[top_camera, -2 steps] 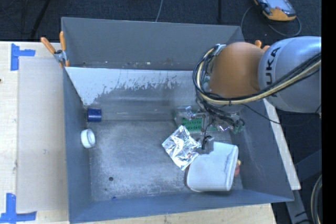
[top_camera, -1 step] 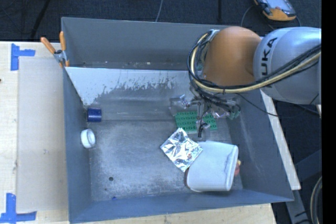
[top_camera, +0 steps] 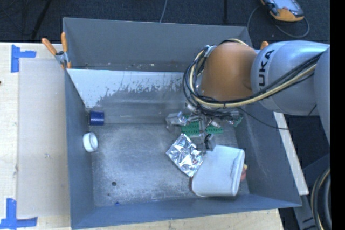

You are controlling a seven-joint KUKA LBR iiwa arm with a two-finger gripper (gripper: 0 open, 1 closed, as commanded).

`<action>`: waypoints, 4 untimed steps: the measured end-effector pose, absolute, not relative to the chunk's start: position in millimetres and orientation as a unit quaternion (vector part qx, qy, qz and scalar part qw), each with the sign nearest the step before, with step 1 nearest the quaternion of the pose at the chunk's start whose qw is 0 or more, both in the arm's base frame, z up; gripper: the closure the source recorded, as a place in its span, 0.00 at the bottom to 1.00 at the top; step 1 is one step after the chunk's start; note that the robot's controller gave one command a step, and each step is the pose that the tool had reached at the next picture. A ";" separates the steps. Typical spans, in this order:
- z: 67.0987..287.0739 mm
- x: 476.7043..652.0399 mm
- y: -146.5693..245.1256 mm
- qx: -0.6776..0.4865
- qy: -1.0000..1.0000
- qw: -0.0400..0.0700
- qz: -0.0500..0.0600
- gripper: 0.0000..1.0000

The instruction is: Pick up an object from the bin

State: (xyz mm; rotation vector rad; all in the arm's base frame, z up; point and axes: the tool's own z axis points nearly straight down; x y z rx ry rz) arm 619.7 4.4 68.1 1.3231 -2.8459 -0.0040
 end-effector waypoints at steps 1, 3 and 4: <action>67.9 619.8 4.6 0.419 -0.908 0.001 -0.002 0.00; 151.3 622.5 6.3 0.417 -0.909 -0.005 0.002 1.00; 167.9 623.5 7.1 0.415 -0.910 -0.002 0.000 1.00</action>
Offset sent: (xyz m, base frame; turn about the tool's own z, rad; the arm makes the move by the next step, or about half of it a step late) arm 0.0000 0.0000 0.0000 0.0000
